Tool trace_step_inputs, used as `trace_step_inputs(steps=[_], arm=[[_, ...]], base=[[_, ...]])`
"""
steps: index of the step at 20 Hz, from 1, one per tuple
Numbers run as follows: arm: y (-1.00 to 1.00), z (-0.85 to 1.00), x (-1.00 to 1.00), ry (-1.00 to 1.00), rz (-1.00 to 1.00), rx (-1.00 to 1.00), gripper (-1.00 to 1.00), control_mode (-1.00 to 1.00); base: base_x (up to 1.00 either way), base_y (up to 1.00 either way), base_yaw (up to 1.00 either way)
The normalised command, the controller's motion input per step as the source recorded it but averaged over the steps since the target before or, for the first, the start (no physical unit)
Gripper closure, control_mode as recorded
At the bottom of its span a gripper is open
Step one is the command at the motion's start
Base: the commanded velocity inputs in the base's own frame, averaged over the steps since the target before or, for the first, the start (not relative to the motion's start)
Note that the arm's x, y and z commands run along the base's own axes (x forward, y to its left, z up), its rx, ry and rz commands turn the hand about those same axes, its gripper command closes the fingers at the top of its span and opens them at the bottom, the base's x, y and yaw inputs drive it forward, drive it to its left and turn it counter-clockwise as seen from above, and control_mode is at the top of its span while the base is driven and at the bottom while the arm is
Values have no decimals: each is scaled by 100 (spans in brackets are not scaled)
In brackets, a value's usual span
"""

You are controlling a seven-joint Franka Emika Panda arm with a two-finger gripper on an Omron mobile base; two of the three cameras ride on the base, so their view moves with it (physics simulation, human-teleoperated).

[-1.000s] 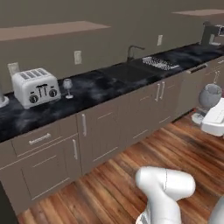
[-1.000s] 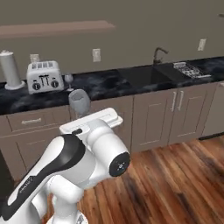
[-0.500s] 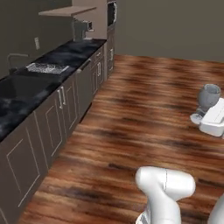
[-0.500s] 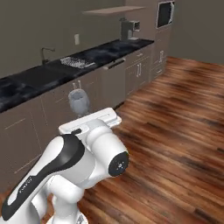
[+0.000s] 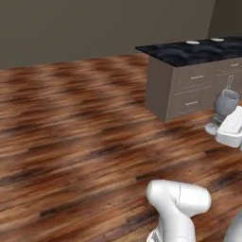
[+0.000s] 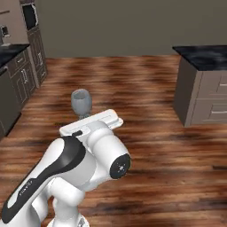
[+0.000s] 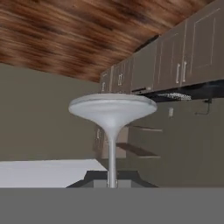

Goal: Retrieve the wine glasses from the counter and place one next to each plate.

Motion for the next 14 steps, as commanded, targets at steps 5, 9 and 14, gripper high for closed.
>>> trace_step_inputs(steps=[5, 9, 14], arm=[[0, 0, 0, 0, 0, 0, 100, 100], [0, 0, 0, 0, 0, 0, 100, 100], [0, 0, 0, 0, 0, 0, 100, 100]], base=[[0, 2, -99], [73, 60, -64], [38, 100, -22]])
